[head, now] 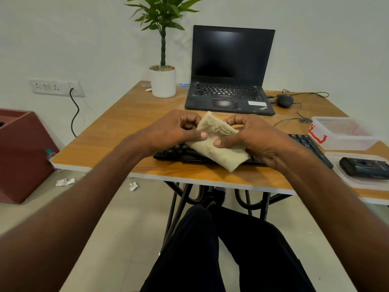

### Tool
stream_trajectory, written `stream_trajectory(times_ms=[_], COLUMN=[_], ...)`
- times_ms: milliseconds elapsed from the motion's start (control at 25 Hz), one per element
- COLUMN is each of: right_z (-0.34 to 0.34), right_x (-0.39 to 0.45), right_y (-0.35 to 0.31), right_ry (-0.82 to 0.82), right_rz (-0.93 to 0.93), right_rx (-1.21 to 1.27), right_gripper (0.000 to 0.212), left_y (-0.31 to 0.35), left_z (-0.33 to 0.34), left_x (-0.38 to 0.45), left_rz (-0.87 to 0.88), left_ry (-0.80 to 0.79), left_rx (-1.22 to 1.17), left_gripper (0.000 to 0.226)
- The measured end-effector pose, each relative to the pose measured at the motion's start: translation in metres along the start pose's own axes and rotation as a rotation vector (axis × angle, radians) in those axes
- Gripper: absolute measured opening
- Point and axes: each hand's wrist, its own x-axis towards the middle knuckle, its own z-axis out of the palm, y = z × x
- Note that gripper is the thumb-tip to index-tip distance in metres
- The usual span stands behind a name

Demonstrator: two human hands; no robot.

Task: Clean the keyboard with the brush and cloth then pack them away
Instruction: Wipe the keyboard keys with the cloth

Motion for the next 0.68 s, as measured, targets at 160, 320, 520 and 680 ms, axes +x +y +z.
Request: stream_trajectory(times_ms=[160,320,520,680], right_z=[0.002,0.003,0.015,0.012], right_x=[0.000,-0.001,-0.008,-0.005], right_y=[0.008,0.006,0.006,0.005], right_ry=[-0.047,0.096,0.197,0.153], right_rz=[0.055,-0.043,-0.133,0.012], right_rx=[0.152,0.198,0.153,0.265], right_gripper=[0.049,0.035,0.034,0.043], left_y=[-0.008,-0.001,0.009,0.004], left_z=[0.003,0.005,0.012,0.016], left_x=[0.000,0.000,-0.002,-0.001], left_rz=[-0.092,-0.105,-0.056,-0.033], left_ry=[0.074,0.080,0.097,0.192], left_rx=[-0.251,-0.369,-0.329,-0.266], left_gripper=[0.017,0.033,0.053,0.028])
